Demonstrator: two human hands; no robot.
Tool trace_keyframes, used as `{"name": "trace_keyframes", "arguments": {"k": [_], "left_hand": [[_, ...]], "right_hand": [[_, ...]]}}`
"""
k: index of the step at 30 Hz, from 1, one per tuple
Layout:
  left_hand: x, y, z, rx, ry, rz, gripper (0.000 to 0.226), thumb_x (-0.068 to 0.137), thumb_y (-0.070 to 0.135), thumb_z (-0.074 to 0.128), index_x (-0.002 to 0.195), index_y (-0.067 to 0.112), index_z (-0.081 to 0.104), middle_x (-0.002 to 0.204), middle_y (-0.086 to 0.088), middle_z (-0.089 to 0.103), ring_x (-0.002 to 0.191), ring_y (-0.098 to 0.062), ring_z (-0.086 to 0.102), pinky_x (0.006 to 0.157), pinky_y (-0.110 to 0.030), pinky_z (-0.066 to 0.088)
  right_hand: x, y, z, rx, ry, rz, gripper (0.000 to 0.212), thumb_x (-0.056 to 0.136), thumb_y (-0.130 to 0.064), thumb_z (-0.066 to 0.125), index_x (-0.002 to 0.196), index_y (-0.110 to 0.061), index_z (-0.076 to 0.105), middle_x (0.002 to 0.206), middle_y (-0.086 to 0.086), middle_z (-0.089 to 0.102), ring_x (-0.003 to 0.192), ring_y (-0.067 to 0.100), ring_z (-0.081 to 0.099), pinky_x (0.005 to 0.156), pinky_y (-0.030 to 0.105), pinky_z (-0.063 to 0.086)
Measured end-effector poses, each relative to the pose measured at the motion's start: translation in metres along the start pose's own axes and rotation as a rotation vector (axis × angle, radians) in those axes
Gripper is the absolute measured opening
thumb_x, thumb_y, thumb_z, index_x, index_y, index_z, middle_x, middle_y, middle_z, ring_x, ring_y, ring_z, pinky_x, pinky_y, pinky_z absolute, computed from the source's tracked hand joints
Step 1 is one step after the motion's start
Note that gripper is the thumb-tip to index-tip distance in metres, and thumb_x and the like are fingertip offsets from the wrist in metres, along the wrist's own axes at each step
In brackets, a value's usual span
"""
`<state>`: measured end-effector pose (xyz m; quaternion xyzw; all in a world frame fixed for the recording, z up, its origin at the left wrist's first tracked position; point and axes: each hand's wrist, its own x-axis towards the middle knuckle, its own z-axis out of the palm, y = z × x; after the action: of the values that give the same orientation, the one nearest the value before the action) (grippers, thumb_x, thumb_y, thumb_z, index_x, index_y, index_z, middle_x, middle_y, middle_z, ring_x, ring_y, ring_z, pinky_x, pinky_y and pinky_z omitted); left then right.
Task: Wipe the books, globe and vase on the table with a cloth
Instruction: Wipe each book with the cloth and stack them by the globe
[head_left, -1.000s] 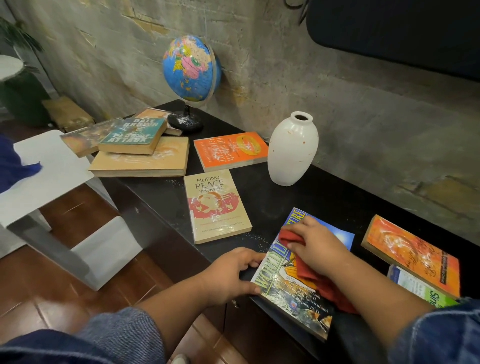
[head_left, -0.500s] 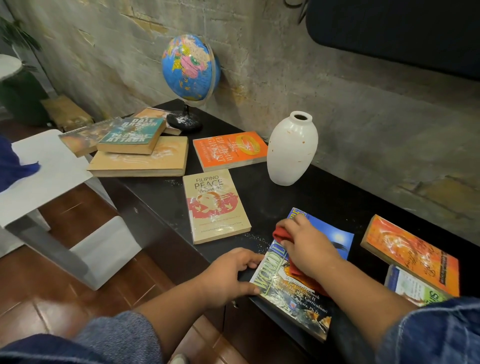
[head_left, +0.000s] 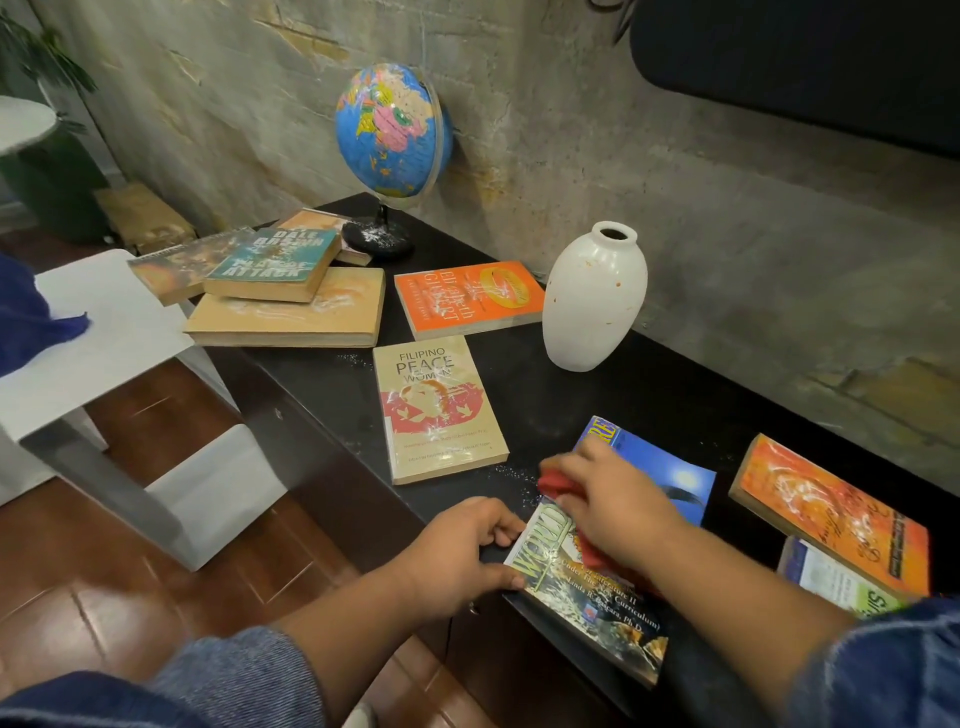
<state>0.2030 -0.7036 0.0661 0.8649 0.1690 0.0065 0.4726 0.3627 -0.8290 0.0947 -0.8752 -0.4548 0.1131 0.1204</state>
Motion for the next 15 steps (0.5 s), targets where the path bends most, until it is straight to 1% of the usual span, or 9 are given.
{"name": "trace_keyframes", "arguments": {"k": [2,4,6,9,11,13,15], "left_hand": [[0.000,0.000,0.000,0.020,0.014,0.002,0.041,0.070,0.022,0.082,0.105,0.024,0.061,0.104,0.006,0.058,0.091,-0.001,0.054,0.081,-0.012,0.043],[-0.001,0.000,0.000,0.019,0.014,-0.001,0.039,0.070,0.023,0.082,0.102,0.026,0.060,0.104,0.005,0.058,0.092,-0.003,0.054,0.081,-0.014,0.044],[-0.001,0.000,0.000,0.013,0.007,-0.011,0.038,0.070,0.024,0.082,0.100,0.029,0.060,0.104,0.007,0.059,0.093,-0.003,0.055,0.082,-0.016,0.046],[-0.001,-0.001,0.000,-0.005,0.002,-0.018,0.038,0.069,0.024,0.083,0.099,0.030,0.060,0.104,0.006,0.060,0.094,-0.005,0.056,0.083,-0.017,0.047],[0.001,-0.002,0.000,-0.017,-0.003,-0.017,0.038,0.069,0.023,0.083,0.099,0.029,0.061,0.105,0.005,0.060,0.095,-0.006,0.057,0.082,-0.014,0.046],[0.000,-0.003,0.000,-0.020,-0.001,-0.014,0.038,0.069,0.022,0.083,0.097,0.030,0.059,0.104,0.006,0.060,0.094,-0.005,0.057,0.080,-0.010,0.044],[-0.001,-0.003,0.001,-0.038,0.022,-0.019,0.042,0.067,0.023,0.084,0.097,0.032,0.056,0.102,0.007,0.059,0.092,-0.003,0.056,0.080,-0.009,0.044]], "right_hand": [[-0.018,-0.011,0.007,0.057,-0.067,-0.159,0.042,0.089,-0.036,0.060,0.130,-0.041,0.051,0.115,-0.011,0.041,0.105,0.013,0.055,0.088,0.031,0.047],[-0.014,-0.007,0.006,0.098,-0.094,-0.176,0.042,0.088,-0.037,0.063,0.129,-0.042,0.053,0.114,-0.012,0.042,0.106,0.009,0.053,0.091,0.030,0.046],[0.006,0.012,0.000,0.095,-0.043,-0.081,0.042,0.088,-0.037,0.064,0.129,-0.043,0.054,0.116,-0.010,0.044,0.110,0.012,0.053,0.094,0.029,0.044],[0.038,0.048,-0.017,-0.019,0.068,0.198,0.043,0.092,-0.036,0.059,0.134,-0.039,0.050,0.121,-0.002,0.044,0.114,0.022,0.052,0.093,0.032,0.044],[0.047,0.059,-0.021,-0.079,0.095,0.341,0.043,0.096,-0.034,0.052,0.138,-0.034,0.046,0.124,0.001,0.042,0.113,0.025,0.051,0.091,0.036,0.045],[0.046,0.053,-0.015,-0.104,0.117,0.356,0.043,0.097,-0.032,0.050,0.140,-0.031,0.045,0.126,0.002,0.040,0.112,0.025,0.052,0.090,0.036,0.045],[0.033,0.034,-0.008,-0.064,0.123,0.275,0.044,0.096,-0.031,0.052,0.139,-0.032,0.045,0.126,-0.001,0.038,0.111,0.023,0.053,0.091,0.035,0.046]]}}
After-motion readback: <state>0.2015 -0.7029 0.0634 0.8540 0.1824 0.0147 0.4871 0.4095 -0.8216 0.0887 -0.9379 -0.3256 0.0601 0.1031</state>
